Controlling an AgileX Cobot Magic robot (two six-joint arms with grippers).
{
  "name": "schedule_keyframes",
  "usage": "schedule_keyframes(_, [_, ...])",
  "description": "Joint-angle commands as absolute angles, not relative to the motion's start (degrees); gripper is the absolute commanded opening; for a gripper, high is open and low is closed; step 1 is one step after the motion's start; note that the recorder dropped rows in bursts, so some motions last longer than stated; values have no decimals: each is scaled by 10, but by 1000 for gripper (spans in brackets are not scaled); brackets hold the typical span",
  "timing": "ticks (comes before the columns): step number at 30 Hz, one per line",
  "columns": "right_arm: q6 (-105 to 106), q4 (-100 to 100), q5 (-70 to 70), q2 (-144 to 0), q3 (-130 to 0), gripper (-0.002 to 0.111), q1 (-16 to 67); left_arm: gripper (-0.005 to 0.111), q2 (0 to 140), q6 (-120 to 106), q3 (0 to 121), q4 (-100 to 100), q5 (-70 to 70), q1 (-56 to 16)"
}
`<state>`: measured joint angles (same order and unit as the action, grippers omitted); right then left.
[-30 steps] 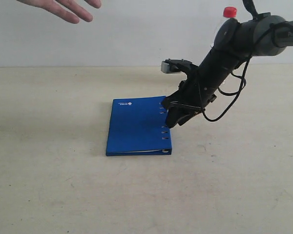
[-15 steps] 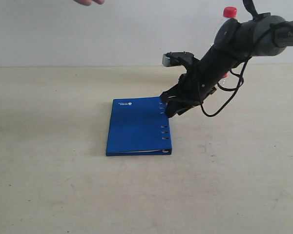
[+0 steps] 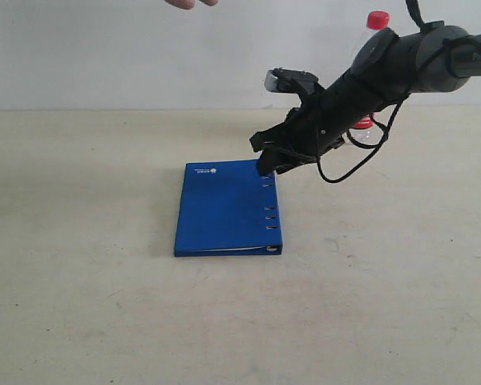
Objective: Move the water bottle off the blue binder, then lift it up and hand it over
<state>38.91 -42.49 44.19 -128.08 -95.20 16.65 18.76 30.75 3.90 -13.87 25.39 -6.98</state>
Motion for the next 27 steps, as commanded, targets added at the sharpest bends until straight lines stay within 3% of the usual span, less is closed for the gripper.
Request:
schedule_keyframes(1, [401,-442,517,-1273,-955,34,166,4,362,453,77,-350,347,-83])
schedule_keyframes(11, [461,-438,556,-1273,-955,34,166,4,807,348,121,-350,485,-83])
schedule_keyframes(14, [472,-433,557,-1273,-955,47,166,7,928,347,168,-372,528,-83])
schedule_keyframes(18, [457,-407,529,-1274,-955,71,166,24,1050,416,241,-442,558,-83])
schedule_keyframes(23, [414,-342,505,-1274,-955,71,166,53,1137,470,310,-449,560,-83])
schedule_keyframes(27, [333,-290,462,-1277,-949,71,165,56,1154,504,353,-455,544,-83])
